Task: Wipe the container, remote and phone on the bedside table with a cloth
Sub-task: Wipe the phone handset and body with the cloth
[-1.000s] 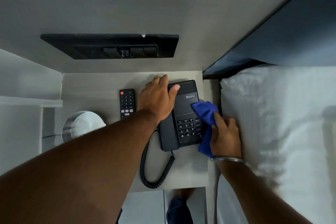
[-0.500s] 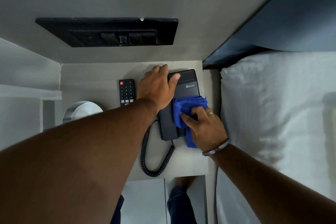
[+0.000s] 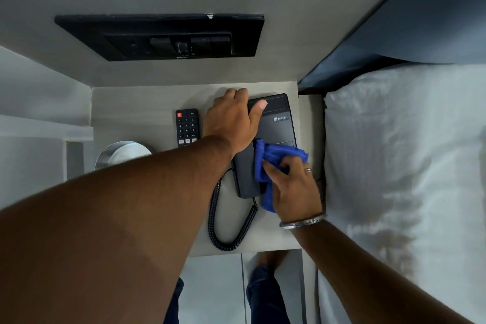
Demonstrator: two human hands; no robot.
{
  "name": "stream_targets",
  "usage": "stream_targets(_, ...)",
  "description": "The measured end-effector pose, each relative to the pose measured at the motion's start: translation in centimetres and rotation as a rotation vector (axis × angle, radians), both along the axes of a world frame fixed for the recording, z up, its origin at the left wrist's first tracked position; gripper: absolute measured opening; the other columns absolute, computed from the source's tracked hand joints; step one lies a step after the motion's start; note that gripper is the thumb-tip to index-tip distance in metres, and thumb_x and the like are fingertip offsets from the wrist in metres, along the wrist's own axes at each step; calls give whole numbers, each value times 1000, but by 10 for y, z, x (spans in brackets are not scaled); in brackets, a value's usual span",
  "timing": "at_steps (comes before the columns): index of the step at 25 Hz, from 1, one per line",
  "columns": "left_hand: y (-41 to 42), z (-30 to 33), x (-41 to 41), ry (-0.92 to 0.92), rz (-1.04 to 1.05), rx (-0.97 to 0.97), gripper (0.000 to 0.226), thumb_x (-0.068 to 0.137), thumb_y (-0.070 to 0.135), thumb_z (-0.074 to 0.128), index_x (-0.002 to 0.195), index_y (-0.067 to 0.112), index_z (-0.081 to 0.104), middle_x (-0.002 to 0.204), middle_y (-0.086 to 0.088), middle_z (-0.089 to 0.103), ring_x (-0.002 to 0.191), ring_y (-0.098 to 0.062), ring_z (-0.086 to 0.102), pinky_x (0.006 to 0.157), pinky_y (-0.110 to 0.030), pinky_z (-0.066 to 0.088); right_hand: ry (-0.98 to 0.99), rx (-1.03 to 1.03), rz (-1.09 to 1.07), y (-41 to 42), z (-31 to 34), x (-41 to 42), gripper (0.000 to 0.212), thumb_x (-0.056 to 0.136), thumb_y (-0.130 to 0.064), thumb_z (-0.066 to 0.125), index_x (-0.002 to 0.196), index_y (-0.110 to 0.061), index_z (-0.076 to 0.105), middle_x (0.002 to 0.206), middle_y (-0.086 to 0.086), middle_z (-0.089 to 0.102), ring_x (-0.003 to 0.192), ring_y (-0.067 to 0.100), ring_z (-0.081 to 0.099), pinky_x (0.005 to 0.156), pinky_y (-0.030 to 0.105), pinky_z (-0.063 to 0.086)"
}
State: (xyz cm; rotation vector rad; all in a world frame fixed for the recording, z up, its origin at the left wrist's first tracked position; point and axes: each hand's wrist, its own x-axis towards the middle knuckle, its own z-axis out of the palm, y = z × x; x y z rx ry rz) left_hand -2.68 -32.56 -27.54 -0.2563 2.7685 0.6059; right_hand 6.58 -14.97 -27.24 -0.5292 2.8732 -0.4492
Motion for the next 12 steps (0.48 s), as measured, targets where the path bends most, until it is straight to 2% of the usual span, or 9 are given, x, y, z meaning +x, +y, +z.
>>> stream_targets(2, 1, 0, 0, 9, -9, 7, 63, 99, 56, 27, 129, 8, 54, 123, -17, 61, 108, -36, 58, 87, -46, 51, 25, 30, 127, 17, -5, -7, 42, 69, -10, 73, 110, -18, 69, 93, 19, 60, 75, 37, 58, 54, 42, 56)
stream_targets(4, 1, 0, 1, 16, -13, 6, 62, 100, 55, 29, 130, 7, 54, 123, -17, 61, 108, -37, 58, 87, -46, 51, -24, 75, 96, 39, -4, -5, 52, 68, -11, 77, 117, -23, 66, 100, 21, 59, 81, 40, 58, 52, 43, 55)
stream_targets(7, 1, -1, -1, 13, -4, -9, 65, 98, 56, 26, 129, 7, 55, 123, -17, 61, 108, -38, 58, 87, -45, 49, -119, 0, -385, 41, -4, 15, 51, 80, -11, 65, 128, -25, 57, 107, 21, 51, 90, 38, 53, 67, 44, 54)
stream_targets(8, 1, -1, -1, 14, -8, -12, 66, 97, 56, 25, 129, 7, 55, 123, -17, 61, 108, -38, 58, 87, -45, 49, -143, -65, -468, 34, -4, 25, 48, 83, -13, 60, 130, -23, 55, 108, 19, 49, 91, 34, 53, 71, 42, 54)
stream_targets(9, 2, -1, 0, 20, -10, -12, 65, 98, 56, 26, 129, 6, 55, 123, -18, 61, 108, -38, 58, 87, -45, 49, -152, -112, -446, 27, -5, 36, 45, 86, -19, 57, 131, -23, 54, 109, 15, 47, 91, 26, 53, 71, 35, 54)
stream_targets(11, 2, -3, 0, 32, -10, -14, 63, 99, 54, 28, 128, 6, 56, 122, -19, 61, 107, -39, 58, 87, -45, 49, -194, -127, -242, 11, -5, 53, 46, 88, -32, 57, 133, -26, 51, 108, 8, 48, 88, 11, 52, 67, 18, 49)
stream_targets(12, 1, -3, 0, 33, -9, -17, 63, 99, 54, 27, 128, 6, 56, 122, -19, 61, 107, -39, 58, 87, -45, 49, -208, -111, -154, 8, -7, 57, 52, 84, -28, 63, 135, -25, 50, 107, 10, 51, 88, 15, 54, 64, 21, 50)
